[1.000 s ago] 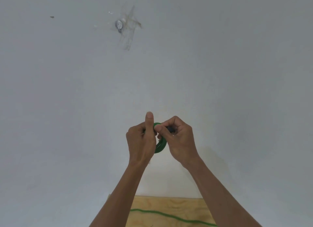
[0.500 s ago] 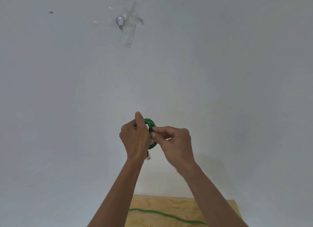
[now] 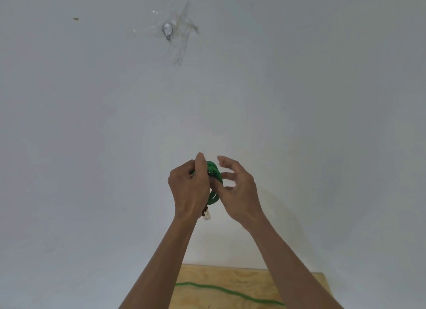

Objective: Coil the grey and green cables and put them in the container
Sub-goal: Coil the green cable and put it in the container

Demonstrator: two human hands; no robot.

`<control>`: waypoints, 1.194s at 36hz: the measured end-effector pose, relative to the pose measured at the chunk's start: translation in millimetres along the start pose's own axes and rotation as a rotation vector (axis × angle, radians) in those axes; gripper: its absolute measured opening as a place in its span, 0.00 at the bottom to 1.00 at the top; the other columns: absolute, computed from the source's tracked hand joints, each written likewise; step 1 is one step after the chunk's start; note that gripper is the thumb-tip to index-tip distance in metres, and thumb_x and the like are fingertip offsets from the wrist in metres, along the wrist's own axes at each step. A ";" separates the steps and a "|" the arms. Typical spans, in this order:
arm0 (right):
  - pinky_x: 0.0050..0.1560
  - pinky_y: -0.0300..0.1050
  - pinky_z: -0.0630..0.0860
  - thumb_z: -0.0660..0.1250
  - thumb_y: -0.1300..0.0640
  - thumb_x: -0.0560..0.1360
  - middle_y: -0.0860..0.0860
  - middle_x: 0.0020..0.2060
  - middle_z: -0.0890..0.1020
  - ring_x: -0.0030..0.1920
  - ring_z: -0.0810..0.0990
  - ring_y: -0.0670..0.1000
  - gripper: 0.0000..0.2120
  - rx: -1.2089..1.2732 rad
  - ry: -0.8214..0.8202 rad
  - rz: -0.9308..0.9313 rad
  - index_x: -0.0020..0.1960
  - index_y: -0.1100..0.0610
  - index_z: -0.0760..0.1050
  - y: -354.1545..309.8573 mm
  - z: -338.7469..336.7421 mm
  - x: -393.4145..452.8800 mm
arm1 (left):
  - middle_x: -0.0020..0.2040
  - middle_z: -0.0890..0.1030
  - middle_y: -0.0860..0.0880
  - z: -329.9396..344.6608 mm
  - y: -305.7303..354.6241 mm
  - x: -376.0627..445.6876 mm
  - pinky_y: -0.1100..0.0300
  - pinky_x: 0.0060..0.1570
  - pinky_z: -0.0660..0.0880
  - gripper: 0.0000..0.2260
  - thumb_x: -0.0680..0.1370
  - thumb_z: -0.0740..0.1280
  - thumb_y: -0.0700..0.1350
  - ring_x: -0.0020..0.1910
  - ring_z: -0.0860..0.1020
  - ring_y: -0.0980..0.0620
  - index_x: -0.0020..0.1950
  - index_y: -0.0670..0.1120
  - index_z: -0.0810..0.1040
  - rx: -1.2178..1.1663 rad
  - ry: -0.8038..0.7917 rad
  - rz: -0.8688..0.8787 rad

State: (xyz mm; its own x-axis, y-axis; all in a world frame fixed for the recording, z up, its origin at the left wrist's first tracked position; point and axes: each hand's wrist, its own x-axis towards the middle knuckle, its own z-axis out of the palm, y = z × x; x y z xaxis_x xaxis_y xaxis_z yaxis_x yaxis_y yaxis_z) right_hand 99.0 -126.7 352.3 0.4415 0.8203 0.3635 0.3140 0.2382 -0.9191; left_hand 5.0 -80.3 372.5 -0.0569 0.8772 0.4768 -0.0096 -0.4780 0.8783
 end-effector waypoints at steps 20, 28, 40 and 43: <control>0.42 0.45 0.73 0.64 0.45 0.76 0.45 0.45 0.79 0.45 0.79 0.49 0.08 -0.605 -0.030 0.023 0.48 0.49 0.77 14.7 -7.2 -13.2 | 0.30 0.82 0.49 -8.6 -20.1 -13.1 0.63 0.30 0.72 0.10 0.72 0.77 0.53 0.26 0.74 0.55 0.36 0.47 0.85 0.053 -0.263 -0.068; 0.30 0.42 0.66 0.61 0.39 0.74 0.47 0.25 0.75 0.28 0.73 0.47 0.20 -0.797 -0.095 -0.058 0.31 0.52 0.67 14.9 -17.1 -12.8 | 0.25 0.78 0.47 -10.4 -25.5 -14.7 0.65 0.28 0.70 0.16 0.72 0.76 0.56 0.23 0.70 0.55 0.33 0.45 0.84 0.092 -0.253 -0.094; 0.43 0.51 0.79 0.58 0.41 0.80 0.54 0.34 0.66 0.37 0.67 0.51 0.24 0.095 -0.602 0.194 0.50 0.61 0.80 25.7 -37.6 -22.3 | 0.21 0.70 0.53 -17.2 -26.6 -17.3 0.64 0.28 0.69 0.25 0.77 0.70 0.57 0.21 0.69 0.56 0.31 0.38 0.77 0.162 -0.381 -0.120; 0.38 0.48 0.73 0.47 0.30 0.78 0.48 0.26 0.65 0.31 0.65 0.50 0.37 -0.178 -0.418 0.121 0.33 0.62 0.68 23.2 -30.1 -20.4 | 0.24 0.63 0.50 -21.2 -32.3 -17.9 0.60 0.29 0.63 0.28 0.77 0.69 0.59 0.24 0.61 0.52 0.28 0.39 0.70 0.263 -0.459 -0.104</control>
State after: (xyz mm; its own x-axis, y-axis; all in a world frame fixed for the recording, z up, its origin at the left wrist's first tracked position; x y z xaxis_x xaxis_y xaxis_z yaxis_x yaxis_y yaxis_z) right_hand 122.5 -153.6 328.1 0.1188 0.9845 0.1293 0.4365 0.0652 -0.8973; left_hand -14.8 -81.5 334.9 0.3737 0.8772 0.3015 0.2621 -0.4117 0.8728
